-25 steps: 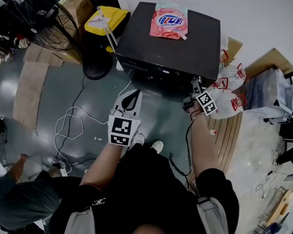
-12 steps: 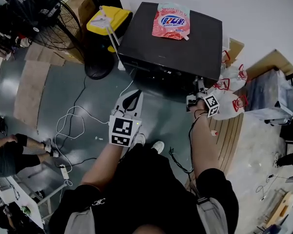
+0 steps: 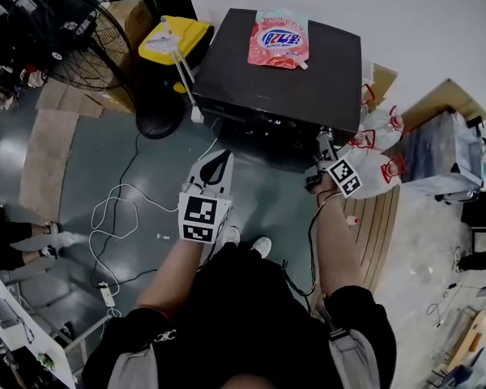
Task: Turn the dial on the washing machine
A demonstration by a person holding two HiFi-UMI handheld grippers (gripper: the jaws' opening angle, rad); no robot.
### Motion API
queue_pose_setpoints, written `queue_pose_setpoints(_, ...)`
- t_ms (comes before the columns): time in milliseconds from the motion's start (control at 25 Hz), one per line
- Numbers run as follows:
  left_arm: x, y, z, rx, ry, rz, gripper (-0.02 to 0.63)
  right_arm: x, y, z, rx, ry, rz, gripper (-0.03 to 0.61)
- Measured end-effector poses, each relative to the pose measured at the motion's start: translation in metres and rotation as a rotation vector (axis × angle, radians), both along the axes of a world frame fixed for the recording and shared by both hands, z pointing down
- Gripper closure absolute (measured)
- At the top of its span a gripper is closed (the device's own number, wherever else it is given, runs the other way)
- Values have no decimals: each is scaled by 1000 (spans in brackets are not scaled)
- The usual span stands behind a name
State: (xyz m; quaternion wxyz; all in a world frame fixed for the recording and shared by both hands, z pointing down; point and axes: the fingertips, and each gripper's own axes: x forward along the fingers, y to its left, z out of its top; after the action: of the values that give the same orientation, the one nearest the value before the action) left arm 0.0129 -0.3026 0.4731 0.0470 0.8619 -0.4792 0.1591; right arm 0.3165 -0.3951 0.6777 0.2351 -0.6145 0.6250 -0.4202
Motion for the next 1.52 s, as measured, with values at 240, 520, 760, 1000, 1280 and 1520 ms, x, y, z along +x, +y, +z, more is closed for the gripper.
queue_pose_setpoints(240, 13, -6, -12, 27, 55, 48, 621, -9, 32, -102, 139, 391, -18, 577)
queue_pose_setpoints(520, 40, -8, -38, 77, 122, 134, 621, -21, 84, -223, 244, 862, 78, 578)
queue_pose_setpoints(760, 70, 0, -57, 106, 160, 224, 621, -34, 141, -283, 287, 1020, 188, 578)
queue_pose_setpoints(1000, 88, 18, -67, 123, 166, 302, 621, -52, 172, -291, 295, 1028, 202, 578)
queue_pose_setpoints(1280, 91, 29, -73, 134, 163, 345, 621, -61, 183, -296, 292, 1015, 229, 578)
queue_pose_setpoints(1520, 84, 31, -72, 132, 160, 355, 621, -72, 186, -295, 286, 1007, 228, 578)
